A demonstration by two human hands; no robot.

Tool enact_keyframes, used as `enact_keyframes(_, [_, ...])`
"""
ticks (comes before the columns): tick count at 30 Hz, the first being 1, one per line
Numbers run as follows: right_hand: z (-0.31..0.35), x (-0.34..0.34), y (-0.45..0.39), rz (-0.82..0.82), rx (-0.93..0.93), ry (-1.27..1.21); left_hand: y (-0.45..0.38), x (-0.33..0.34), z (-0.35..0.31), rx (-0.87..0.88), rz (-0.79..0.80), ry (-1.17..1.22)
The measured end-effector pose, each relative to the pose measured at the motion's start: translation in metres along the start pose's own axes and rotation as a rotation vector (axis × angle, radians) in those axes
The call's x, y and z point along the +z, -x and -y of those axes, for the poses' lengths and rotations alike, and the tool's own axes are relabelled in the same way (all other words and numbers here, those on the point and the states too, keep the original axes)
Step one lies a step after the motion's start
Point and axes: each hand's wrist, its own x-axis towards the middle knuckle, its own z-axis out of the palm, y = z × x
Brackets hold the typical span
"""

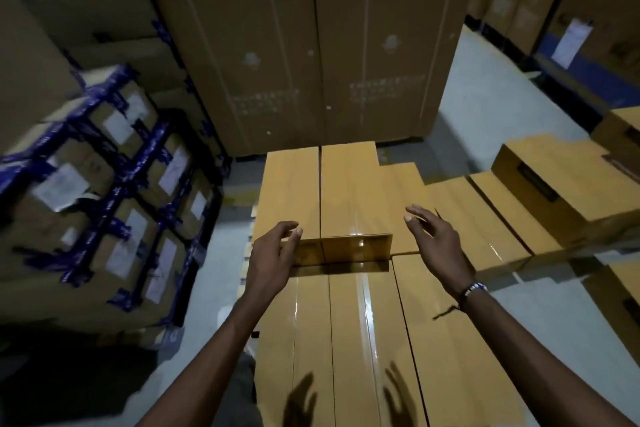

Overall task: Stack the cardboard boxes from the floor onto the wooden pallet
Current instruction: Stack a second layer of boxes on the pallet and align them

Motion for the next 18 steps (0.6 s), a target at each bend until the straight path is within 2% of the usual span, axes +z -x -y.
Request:
enact_keyframes(5, [0.026,-0.051,0.071,-0.073,0.037,-0.037,0.055,-0.035,-0.06,-0.012,-0.054,0.092])
enact_keyframes(10, [0.045,-0.079,0.122,-0.132,0.089,-0.138,0.094,-0.051,-0.108,0.005,-0.042,0.199])
enact_keyframes(18, [0.052,-0.11,0.193,-0.241,0.121,-0.244,0.138,-0.052,-0.137,0.082,0.002,0.335])
